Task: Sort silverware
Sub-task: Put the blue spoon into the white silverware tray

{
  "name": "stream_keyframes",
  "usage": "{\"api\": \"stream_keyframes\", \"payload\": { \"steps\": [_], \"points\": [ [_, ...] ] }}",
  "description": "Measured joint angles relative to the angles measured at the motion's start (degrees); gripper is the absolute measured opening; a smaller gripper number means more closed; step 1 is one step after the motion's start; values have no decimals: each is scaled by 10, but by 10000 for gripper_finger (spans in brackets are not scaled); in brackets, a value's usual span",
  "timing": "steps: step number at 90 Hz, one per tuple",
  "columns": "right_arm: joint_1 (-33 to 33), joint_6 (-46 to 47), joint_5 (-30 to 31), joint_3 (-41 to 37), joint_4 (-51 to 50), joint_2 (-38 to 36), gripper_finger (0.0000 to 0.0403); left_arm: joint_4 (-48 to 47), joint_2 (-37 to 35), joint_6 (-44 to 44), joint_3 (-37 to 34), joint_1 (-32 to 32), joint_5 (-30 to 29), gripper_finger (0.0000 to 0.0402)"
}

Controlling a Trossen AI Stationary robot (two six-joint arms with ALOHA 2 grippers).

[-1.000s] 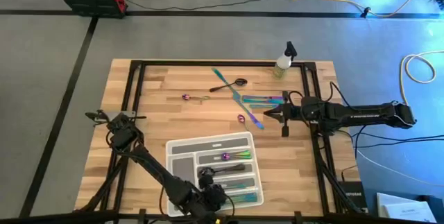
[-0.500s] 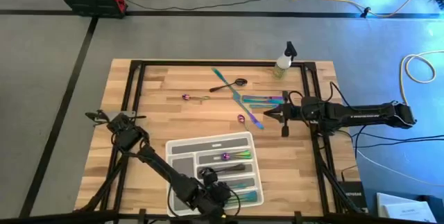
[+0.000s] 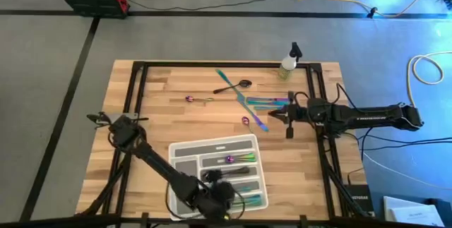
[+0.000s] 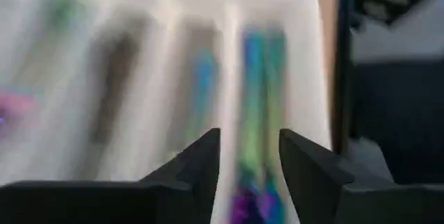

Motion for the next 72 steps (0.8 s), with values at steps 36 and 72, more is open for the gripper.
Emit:
{"api": "stream_keyframes", "payload": {
  "steps": [36,72],
  "points": [
    [0,0,2,0,36,0,0,-360,-212,133,-36,168,-186,135],
    [0,-62,-17,0,34,0,0,80,-408,440,-400,477,189,135]
  ]
}}
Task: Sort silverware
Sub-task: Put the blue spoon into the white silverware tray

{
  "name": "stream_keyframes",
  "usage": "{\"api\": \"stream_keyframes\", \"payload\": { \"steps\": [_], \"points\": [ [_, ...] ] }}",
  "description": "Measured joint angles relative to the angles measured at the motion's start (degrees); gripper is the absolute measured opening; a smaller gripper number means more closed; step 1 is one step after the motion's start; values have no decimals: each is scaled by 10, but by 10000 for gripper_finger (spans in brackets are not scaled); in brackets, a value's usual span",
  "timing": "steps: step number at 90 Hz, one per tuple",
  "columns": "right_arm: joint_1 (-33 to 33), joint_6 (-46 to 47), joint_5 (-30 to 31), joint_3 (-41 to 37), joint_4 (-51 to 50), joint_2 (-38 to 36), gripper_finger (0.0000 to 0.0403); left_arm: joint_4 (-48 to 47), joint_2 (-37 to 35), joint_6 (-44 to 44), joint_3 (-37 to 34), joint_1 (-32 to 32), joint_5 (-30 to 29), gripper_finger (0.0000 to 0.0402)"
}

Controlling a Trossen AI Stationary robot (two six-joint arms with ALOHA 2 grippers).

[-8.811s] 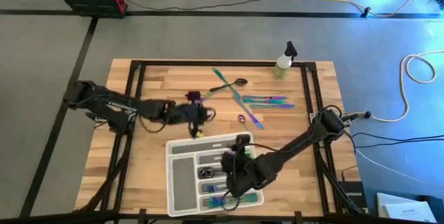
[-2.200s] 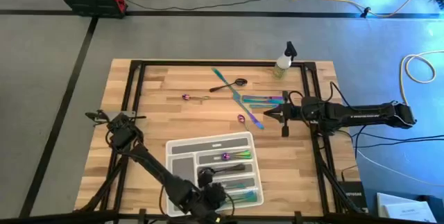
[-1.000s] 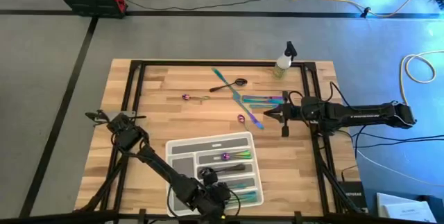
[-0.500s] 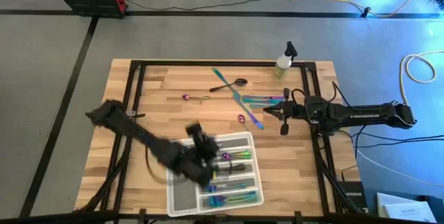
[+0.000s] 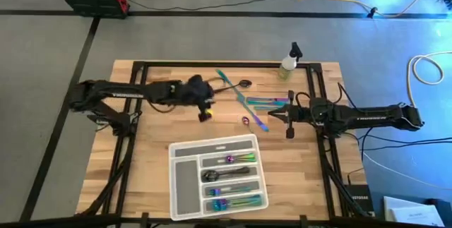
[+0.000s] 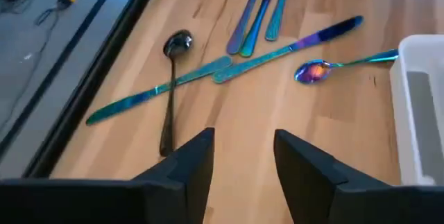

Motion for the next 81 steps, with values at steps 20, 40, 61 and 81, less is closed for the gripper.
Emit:
{"api": "stream_keyframes", "payload": {
  "steps": [20,40,61,81],
  "points": [
    [0,-13,0,0,4,0,0,130,4,52,-136,117,115,135],
    [0,-17,-2,0,1,0,0,169,38,80,-166,183,156,135],
    [0,-12,-21,0,-3,0,0,157,75,114,-165,190,192,135],
    [0,-10,-21,0,-17,0,0,142,111,136,-166,197,195,135]
  ]
}}
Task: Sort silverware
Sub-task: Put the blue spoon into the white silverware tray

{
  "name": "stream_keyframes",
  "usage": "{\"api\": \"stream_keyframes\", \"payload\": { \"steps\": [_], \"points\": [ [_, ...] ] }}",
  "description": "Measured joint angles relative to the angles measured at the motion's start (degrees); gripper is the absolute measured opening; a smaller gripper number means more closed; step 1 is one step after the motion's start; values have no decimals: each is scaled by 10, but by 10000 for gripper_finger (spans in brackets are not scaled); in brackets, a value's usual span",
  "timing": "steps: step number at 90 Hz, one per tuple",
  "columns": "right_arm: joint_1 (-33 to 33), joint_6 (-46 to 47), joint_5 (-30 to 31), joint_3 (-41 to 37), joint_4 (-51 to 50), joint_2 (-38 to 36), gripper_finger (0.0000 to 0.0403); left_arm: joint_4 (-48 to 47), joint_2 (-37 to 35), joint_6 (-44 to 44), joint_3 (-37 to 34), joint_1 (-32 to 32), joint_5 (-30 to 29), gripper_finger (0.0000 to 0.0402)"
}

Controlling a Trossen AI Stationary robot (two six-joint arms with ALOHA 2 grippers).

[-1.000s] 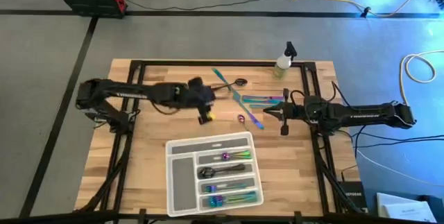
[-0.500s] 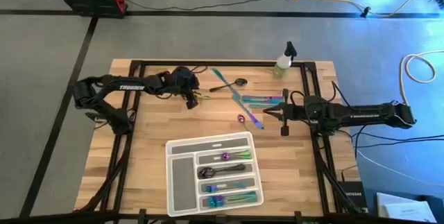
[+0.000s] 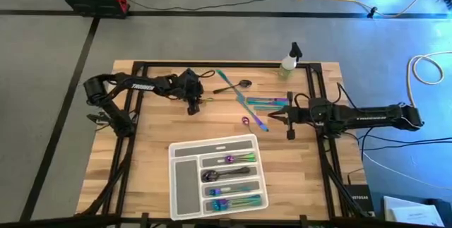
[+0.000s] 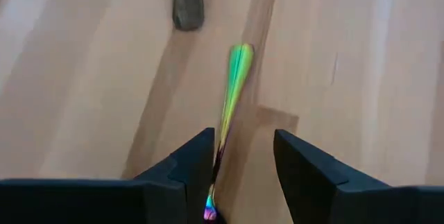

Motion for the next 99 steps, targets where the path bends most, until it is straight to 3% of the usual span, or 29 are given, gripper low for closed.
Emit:
{"api": "stream_keyframes", "payload": {
  "steps": [23,47,70,99],
  "points": [
    [0,2,0,0,-3,0,0,-14,23,-5,3,12,1,122],
    [0,5,0,0,-5,0,0,-37,23,11,3,12,-14,9],
    [0,13,0,0,-16,0,0,-85,23,-17,41,-17,-35,1],
    [0,13,0,0,-14,0,0,-219,4,-105,166,-112,-46,0]
  ]
}}
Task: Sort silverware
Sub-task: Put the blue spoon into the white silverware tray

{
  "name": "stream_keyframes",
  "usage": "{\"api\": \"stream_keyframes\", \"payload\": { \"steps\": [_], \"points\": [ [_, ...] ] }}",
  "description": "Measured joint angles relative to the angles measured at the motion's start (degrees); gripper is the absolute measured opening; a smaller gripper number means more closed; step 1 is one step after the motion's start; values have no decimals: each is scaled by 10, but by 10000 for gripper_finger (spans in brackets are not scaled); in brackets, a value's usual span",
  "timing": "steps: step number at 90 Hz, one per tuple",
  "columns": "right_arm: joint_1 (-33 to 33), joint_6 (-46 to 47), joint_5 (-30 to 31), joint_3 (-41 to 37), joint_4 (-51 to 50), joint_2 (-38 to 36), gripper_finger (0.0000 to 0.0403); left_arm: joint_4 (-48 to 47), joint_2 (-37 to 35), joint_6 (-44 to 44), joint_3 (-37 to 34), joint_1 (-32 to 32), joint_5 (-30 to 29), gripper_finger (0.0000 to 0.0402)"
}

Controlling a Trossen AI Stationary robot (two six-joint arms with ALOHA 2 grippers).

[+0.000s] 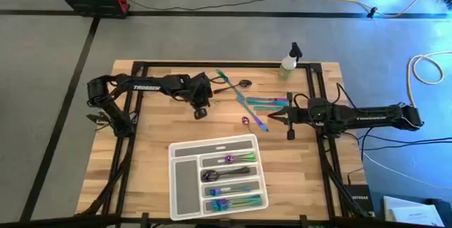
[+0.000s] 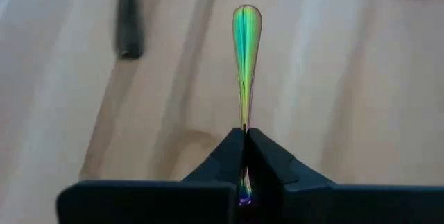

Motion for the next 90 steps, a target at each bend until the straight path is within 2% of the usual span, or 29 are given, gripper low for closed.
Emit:
{"api": "stream_keyframes", "payload": {
  "steps": [18,31,39,45,56,73,90],
  "points": [
    [0,4,0,0,0,0,0,13,-5,-112,45,-118,-4,0],
    [0,4,0,0,0,0,0,67,2,-210,64,-210,-53,0],
    [0,4,0,0,0,0,0,129,17,-243,79,-258,-93,0],
    [0,4,0,0,1,0,0,139,39,-258,103,-282,-99,0],
    [0,4,0,0,1,0,0,125,109,-252,165,-317,-127,0],
    [0,15,0,0,0,0,0,96,202,-236,273,-327,-100,0],
    [0,18,-4,0,-3,0,0,66,242,-247,284,-327,-82,0]
  ]
}}
